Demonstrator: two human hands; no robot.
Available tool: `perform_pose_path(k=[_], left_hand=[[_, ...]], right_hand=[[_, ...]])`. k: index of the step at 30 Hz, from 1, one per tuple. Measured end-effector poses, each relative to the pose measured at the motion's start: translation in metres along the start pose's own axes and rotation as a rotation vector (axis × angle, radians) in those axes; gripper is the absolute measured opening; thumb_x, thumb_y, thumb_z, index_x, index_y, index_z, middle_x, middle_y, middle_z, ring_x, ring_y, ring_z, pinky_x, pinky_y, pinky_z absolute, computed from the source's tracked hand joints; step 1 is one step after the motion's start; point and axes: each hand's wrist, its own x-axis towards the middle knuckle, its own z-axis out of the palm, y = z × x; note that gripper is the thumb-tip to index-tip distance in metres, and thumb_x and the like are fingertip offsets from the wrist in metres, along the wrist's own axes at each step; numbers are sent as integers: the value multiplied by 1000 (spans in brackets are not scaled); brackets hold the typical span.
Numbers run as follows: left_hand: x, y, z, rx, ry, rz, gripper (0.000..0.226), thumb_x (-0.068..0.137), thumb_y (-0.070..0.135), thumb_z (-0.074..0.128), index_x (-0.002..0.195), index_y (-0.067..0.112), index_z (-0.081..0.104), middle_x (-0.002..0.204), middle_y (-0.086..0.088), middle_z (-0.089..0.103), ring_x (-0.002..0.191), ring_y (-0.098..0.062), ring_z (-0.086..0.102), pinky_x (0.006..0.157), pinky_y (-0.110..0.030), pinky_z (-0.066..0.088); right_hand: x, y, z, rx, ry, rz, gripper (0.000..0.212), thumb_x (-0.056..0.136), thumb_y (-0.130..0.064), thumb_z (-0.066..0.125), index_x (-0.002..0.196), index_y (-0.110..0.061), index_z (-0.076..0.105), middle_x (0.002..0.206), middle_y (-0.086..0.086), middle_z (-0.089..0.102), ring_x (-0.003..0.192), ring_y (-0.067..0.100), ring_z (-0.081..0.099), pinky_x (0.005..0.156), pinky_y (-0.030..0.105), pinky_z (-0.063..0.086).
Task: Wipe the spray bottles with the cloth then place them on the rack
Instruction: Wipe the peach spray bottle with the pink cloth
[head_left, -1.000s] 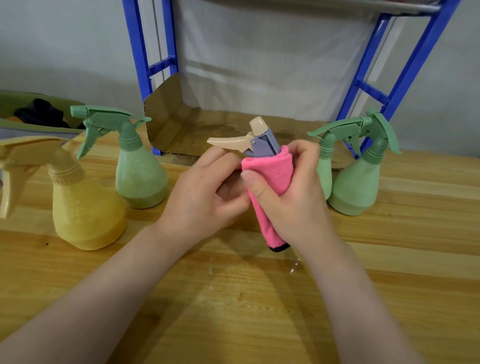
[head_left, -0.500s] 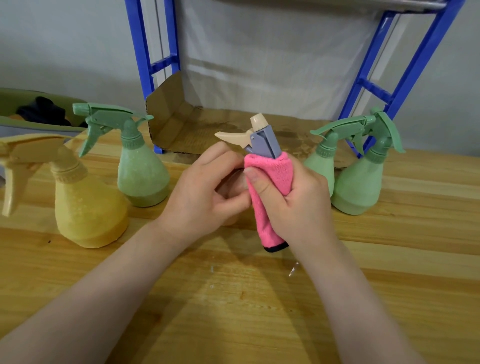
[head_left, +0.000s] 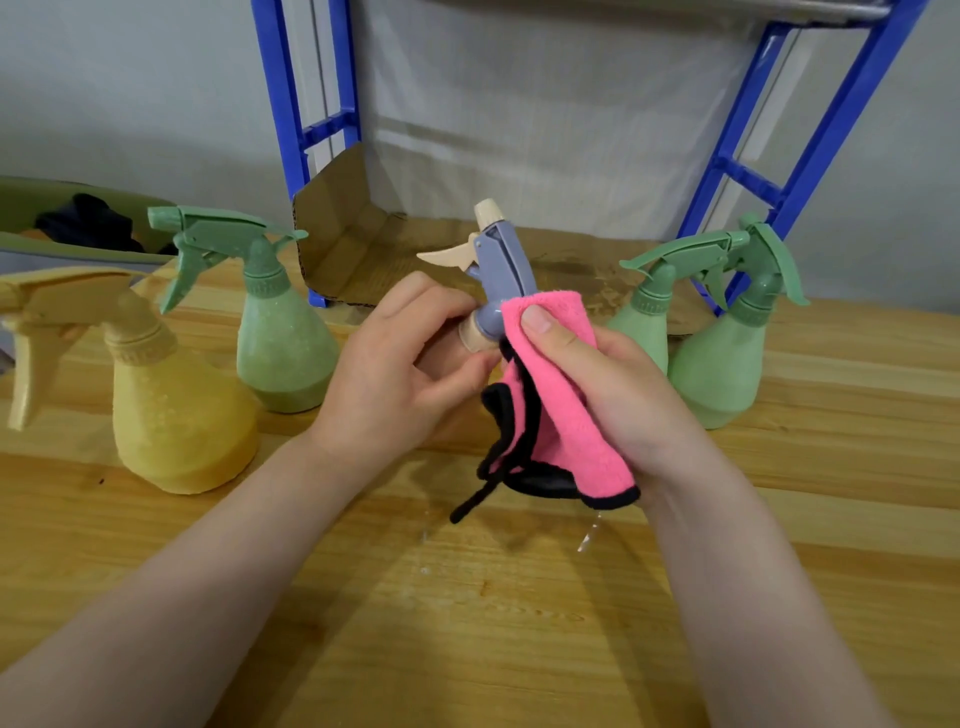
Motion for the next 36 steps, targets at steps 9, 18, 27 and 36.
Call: perform_pose_path(k=[9, 18, 27, 36], left_hand=[[1, 0, 1, -30, 63, 0, 23, 84, 24, 71, 97, 5, 65, 89, 2, 55, 85, -5, 48, 76, -16, 39], [2, 1, 0, -295, 216, -307, 20, 94, 28, 60, 109, 14, 61, 98, 0, 62, 88, -9, 58, 74, -27, 48], [10, 28, -6, -894, 546, -650, 18, 104, 27, 44, 103, 15, 58, 97, -4, 73, 97, -17, 70, 91, -45, 56], [0, 34, 6, -765, 542, -650, 23, 95, 42, 47, 101, 24, 60, 109, -19, 67, 105, -35, 65, 95, -57, 51]], right_hand=[[4, -2, 5, 456, -123, 160, 21, 79, -28, 66, 68, -10, 61, 56, 4, 51, 41, 10, 47, 41, 20, 41], [0, 8, 19, 17, 337, -209, 32, 99, -41, 49, 79, -18, 61, 62, -6, 60, 53, 7, 62, 52, 18, 49], [2, 42, 50, -27, 397, -356, 17, 100, -52, 36, 111, -40, 43, 111, -25, 50, 98, -27, 48, 84, -3, 34], [4, 41, 60, 770, 173, 206, 70, 92, -72, 35, 116, -17, 69, 115, 11, 74, 116, 28, 66, 109, 47, 44]])
